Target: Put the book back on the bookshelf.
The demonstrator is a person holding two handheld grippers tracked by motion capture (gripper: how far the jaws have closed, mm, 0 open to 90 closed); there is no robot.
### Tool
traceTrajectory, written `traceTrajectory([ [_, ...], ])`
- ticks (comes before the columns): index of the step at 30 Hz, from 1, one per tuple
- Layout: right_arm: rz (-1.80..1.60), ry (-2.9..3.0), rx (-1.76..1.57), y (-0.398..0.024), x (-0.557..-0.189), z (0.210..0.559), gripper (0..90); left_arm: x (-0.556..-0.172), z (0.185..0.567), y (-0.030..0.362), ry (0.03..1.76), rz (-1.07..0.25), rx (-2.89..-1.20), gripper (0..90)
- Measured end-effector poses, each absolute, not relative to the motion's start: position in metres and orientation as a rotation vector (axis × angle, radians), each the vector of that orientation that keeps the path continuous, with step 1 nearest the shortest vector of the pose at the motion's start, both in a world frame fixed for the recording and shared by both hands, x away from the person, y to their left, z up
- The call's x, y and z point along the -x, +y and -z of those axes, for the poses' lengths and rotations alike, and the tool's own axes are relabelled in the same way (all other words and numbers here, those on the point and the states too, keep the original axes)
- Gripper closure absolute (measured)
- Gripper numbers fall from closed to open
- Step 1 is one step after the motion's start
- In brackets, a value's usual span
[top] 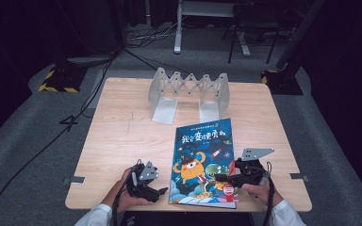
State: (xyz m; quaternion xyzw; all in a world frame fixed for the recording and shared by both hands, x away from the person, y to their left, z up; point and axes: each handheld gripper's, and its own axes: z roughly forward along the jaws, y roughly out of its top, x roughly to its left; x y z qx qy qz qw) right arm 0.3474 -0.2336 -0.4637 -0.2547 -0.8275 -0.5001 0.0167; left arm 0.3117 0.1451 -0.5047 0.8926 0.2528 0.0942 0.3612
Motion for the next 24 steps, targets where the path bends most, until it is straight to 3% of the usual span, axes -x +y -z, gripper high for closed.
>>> traceTrajectory([
  [24,1.734,-2.706,0.674,-0.231,-0.332,0.448,43.3,-0.319,0.503,0.144,0.698,-0.239,-2.306,15.2],
])
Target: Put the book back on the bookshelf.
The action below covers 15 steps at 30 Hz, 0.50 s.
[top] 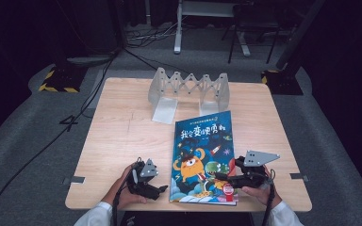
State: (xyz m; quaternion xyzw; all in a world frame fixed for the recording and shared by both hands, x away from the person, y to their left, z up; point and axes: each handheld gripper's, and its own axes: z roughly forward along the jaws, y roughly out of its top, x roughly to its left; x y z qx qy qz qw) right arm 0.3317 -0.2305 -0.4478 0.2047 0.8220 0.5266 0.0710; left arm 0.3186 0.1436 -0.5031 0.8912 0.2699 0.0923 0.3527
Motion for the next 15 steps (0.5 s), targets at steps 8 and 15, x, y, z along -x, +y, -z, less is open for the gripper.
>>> traceTrajectory([
  [8,-1.555,2.395,-0.569,-0.234,-0.327,0.442,44.3,-0.323,0.501,0.132,0.691,-0.171,-2.297,15.8],
  [15,-1.538,2.362,-0.513,-0.234,-0.322,0.439,44.3,-0.334,0.496,0.126,0.693,-0.109,-2.252,15.9],
])
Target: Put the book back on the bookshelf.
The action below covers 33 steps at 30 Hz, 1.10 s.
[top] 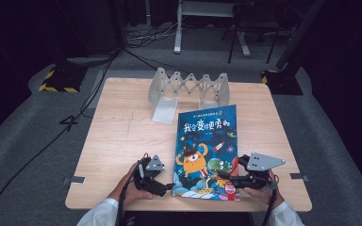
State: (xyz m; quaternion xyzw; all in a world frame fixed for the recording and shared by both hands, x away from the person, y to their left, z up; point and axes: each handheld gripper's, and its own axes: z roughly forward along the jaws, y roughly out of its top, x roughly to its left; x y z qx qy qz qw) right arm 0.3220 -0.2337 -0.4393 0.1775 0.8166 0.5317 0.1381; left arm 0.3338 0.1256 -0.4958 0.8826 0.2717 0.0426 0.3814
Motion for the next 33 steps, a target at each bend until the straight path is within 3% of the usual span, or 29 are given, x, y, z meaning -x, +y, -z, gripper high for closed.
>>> traceTrajectory([
  [10,-1.527,2.324,-0.428,-0.233,-0.315,0.437,44.3,-0.341,0.494,0.111,0.632,-0.016,-2.228,15.1],
  [22,-1.527,2.311,-0.377,-0.230,-0.314,0.435,44.3,-0.361,0.501,0.104,0.594,0.140,-2.136,4.5],
  [29,-1.526,2.299,-0.351,-0.227,-0.313,0.435,44.4,-0.371,0.494,0.105,0.623,0.140,-2.041,7.8],
  [33,-1.546,2.296,-0.368,-0.228,-0.315,0.440,45.7,-0.374,0.492,0.111,0.651,0.145,-2.003,16.5],
])
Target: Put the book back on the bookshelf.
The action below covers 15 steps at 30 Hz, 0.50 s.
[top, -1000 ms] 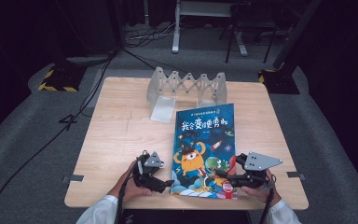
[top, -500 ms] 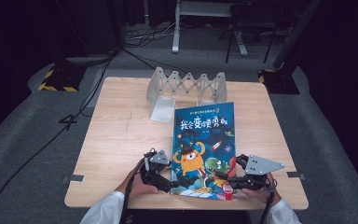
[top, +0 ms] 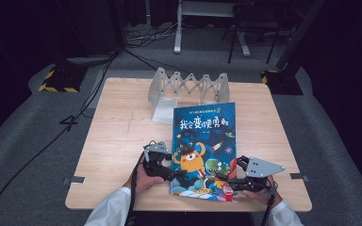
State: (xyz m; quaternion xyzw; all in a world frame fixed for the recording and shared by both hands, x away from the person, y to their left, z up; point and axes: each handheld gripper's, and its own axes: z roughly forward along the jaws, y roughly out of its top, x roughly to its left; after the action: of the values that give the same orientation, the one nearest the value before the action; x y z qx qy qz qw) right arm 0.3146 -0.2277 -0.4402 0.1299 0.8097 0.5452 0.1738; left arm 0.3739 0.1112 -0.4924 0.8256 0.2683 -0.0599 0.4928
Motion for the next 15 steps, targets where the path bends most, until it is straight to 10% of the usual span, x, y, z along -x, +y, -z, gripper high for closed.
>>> traceTrajectory([
  [15,-1.531,2.320,-0.389,-0.237,-0.319,0.451,49.8,-0.352,0.468,0.123,0.596,-0.005,-1.929,25.6],
])
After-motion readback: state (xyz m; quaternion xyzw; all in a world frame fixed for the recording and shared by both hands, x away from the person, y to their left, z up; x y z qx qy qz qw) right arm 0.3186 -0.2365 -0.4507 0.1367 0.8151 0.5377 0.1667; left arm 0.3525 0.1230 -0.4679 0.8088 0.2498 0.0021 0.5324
